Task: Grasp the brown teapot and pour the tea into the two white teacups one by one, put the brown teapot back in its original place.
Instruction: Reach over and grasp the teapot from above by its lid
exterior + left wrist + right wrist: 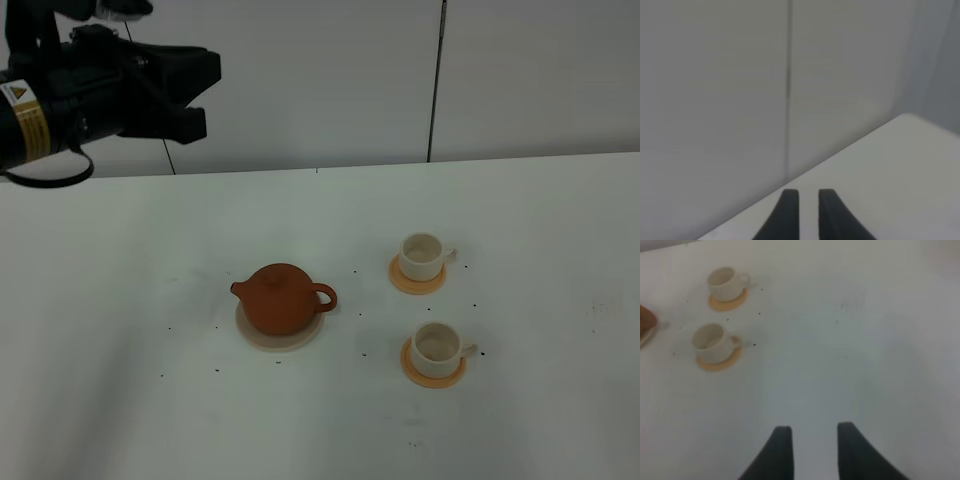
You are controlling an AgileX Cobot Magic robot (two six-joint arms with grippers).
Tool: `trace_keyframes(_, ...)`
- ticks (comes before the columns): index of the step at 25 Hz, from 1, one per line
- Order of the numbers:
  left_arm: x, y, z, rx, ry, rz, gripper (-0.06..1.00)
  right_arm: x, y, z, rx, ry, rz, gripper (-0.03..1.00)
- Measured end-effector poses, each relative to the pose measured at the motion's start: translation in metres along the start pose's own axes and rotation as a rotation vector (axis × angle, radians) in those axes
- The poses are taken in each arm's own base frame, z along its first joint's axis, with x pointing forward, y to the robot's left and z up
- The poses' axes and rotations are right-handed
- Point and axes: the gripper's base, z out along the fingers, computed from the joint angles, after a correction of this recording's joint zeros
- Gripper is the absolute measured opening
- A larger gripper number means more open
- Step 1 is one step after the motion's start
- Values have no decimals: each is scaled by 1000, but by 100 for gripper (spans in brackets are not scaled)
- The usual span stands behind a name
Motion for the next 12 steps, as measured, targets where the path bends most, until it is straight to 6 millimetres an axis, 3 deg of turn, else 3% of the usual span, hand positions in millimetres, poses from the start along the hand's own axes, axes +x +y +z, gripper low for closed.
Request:
trace_keyframes(6, 3, 15, 24, -7, 20, -70, 16, 0, 0, 0, -1, 0, 0, 22)
trace_keyframes(12, 8, 20, 30, -32, 32, -119, 16, 0, 0, 0, -2, 0, 1, 23)
